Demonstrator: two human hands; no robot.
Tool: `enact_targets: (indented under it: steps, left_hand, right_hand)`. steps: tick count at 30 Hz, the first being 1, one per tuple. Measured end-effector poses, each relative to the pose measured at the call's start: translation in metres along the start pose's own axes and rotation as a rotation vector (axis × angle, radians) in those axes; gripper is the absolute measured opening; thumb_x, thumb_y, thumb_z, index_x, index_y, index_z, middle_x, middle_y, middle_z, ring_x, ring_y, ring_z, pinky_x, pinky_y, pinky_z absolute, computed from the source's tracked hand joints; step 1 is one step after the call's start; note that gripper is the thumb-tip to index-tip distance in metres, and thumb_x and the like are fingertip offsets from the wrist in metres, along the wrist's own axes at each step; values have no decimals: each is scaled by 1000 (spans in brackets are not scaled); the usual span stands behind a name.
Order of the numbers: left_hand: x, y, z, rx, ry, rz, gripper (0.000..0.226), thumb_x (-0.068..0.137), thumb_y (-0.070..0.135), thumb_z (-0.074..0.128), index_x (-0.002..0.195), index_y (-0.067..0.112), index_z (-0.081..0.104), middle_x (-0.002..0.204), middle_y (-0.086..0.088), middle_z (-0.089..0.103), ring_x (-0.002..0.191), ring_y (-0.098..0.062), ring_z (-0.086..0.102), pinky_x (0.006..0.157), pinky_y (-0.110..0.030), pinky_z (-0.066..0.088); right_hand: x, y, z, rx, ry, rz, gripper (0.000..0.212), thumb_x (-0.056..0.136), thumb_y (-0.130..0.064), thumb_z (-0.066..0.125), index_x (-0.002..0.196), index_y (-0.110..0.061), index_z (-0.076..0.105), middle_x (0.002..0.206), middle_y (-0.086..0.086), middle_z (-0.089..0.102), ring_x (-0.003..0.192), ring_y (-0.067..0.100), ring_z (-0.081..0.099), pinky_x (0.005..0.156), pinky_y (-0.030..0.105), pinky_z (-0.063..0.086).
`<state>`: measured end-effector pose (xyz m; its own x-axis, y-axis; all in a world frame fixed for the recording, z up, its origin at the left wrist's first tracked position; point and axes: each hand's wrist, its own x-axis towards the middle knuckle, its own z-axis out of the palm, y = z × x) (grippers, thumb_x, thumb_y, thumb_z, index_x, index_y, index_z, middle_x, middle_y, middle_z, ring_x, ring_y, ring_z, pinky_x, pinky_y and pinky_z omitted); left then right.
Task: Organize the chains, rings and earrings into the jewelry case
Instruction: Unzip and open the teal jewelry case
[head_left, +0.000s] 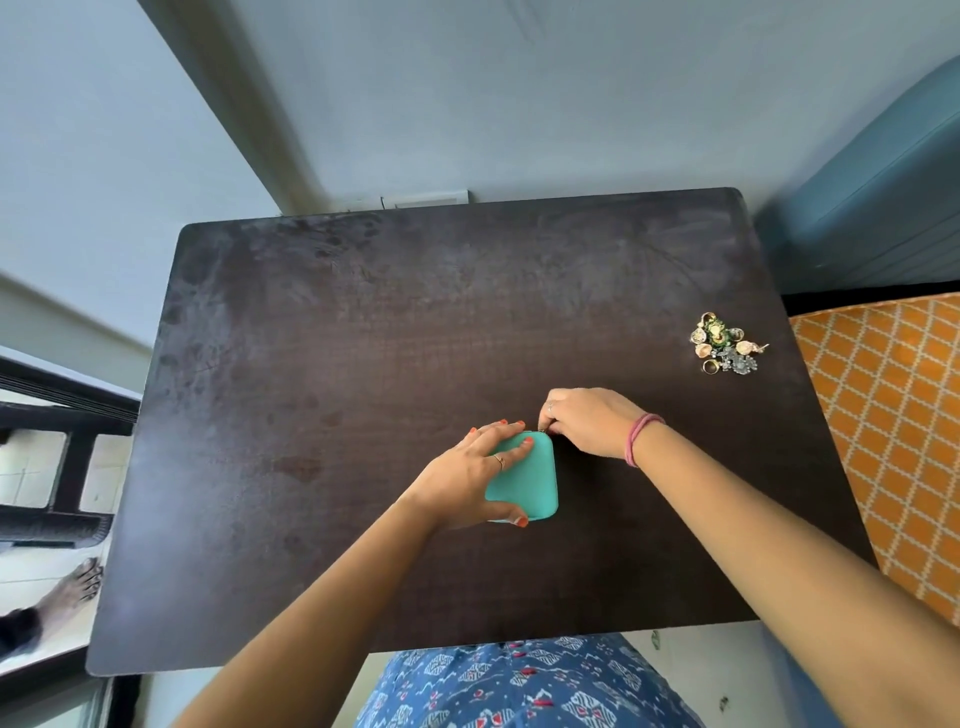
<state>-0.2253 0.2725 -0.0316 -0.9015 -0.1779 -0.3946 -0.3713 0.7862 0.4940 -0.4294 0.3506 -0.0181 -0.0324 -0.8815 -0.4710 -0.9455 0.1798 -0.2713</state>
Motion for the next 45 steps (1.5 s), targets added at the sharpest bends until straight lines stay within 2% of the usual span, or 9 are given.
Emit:
enact_targets:
  steps: [7, 12, 22, 27, 30, 33, 37, 41, 45]
  left_hand:
    - [-2, 3, -3, -15, 6, -6, 88, 82, 57, 63, 152, 28, 18, 160, 11, 4, 147, -10, 0, 117, -31, 17]
    - [-3, 4, -3, 19, -11, -10, 87, 84, 56, 61, 152, 28, 15, 160, 10, 2, 147, -12, -2, 117, -32, 19]
    - [-6, 4, -2, 70, -44, 7, 83, 89, 53, 55, 153, 27, 9, 161, 7, -3, 148, -16, -7, 119, -34, 10]
    - [-4, 2, 2, 108, -38, 16, 83, 92, 51, 52, 153, 24, 4, 161, 4, -10, 148, -19, -14, 117, -37, -6]
    - [-14, -2, 8, -62, 124, 35, 73, 95, 43, 50, 153, 18, 14, 161, 0, 0, 147, -14, -6, 118, -35, -4]
    - [-39, -11, 21, -442, 467, -127, 48, 97, 20, 53, 143, 10, 41, 146, -2, 40, 137, -13, 35, 115, -27, 25]
    - [-72, -24, 41, -652, 483, -406, 25, 93, 6, 53, 117, 11, 57, 104, 1, 68, 93, -8, 66, 92, -33, 53]
    - [-81, -10, 58, -689, 329, -419, 33, 83, 32, 73, 109, 17, 59, 92, 9, 67, 79, -1, 64, 78, -17, 55]
    - [-68, 10, 65, -594, 304, -515, 50, 70, 59, 74, 103, 26, 56, 90, 19, 62, 79, 0, 63, 73, -21, 55]
  right_hand:
    - [-62, -10, 48, -76, 170, -40, 27, 99, -24, 40, 116, -24, 61, 110, -6, 61, 103, 14, 58, 85, 31, 46]
    - [-96, -41, 98, 67, 437, 101, 17, 88, -22, 56, 90, -20, 73, 81, -7, 68, 68, 13, 66, 57, 32, 54]
    - [-84, -106, 117, 101, 573, 252, 7, 66, -20, 77, 68, -19, 69, 57, -5, 61, 51, 14, 60, 44, 28, 49]
    - [-62, -133, 123, 65, 550, 181, 14, 74, -31, 72, 86, -26, 75, 66, -7, 70, 51, 11, 65, 41, 22, 48]
    - [-69, -126, 115, 110, 552, 145, 14, 74, -40, 72, 82, -29, 74, 64, -10, 68, 52, 7, 64, 41, 20, 46]
    - [-83, -107, 98, 275, 718, 277, 30, 82, -46, 58, 65, -23, 67, 52, -8, 59, 47, 8, 55, 41, 21, 41]
    - [-86, -74, 75, 574, 863, 307, 15, 89, -31, 61, 91, -19, 69, 84, -7, 65, 72, 5, 60, 62, 25, 53]
    - [-67, -59, 69, 676, 455, 307, 54, 89, -37, 61, 140, -31, 42, 146, -3, 36, 132, 13, 39, 103, 35, 42]
    - [-55, -64, 70, 606, 262, 234, 66, 90, -43, 58, 146, -42, 22, 158, -14, 8, 145, 12, 12, 112, 41, 27]
